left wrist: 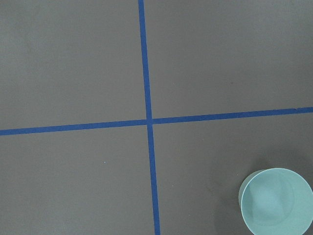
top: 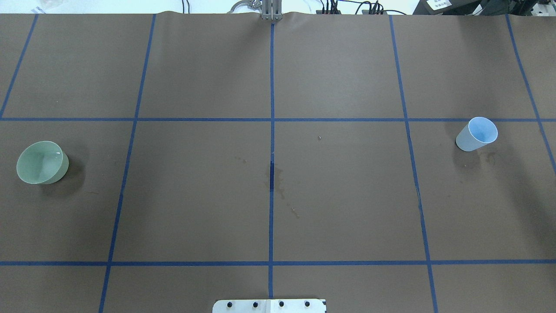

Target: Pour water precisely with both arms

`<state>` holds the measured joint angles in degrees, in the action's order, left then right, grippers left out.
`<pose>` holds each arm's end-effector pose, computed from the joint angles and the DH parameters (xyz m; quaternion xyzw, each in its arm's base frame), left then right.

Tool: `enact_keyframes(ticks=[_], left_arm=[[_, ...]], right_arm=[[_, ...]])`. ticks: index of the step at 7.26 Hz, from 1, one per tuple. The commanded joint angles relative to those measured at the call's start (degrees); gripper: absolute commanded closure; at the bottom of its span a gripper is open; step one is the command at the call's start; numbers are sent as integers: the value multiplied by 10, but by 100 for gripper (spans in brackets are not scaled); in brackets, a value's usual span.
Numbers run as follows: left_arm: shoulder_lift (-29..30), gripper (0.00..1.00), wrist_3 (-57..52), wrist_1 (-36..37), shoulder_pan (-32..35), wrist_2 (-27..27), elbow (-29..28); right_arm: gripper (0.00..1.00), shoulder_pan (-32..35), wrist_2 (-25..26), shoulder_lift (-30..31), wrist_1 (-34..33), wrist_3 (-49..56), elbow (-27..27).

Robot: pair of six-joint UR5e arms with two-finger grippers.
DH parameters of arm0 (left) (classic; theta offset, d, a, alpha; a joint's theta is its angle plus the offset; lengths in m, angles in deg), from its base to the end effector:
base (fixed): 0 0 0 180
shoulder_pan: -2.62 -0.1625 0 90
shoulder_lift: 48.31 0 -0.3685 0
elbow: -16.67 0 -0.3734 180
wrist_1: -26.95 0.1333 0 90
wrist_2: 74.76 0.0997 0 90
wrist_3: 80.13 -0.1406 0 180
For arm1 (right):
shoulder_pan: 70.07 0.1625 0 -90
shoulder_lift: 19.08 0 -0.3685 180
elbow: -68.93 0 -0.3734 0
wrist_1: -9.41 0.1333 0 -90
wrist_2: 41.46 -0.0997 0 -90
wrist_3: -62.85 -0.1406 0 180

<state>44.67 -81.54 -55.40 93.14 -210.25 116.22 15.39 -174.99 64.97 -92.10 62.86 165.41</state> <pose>-0.0375 -0.4911 0.5392 0.0458 0.3856 0.0236 0.9212 -0.0036 -0.5055 0.5490 -0.0072 -0.3708 -0.0398 0.9278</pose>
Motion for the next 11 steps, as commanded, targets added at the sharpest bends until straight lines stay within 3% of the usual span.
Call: enact_keyframes(ticks=[1, 11], left_arm=[[1, 0, 0, 1, 0, 0, 0], [1, 0, 1, 1, 0, -1, 4]], right_arm=[[0, 0, -4, 1, 0, 1, 2], [0, 1, -20, 9, 0, 3, 14]])
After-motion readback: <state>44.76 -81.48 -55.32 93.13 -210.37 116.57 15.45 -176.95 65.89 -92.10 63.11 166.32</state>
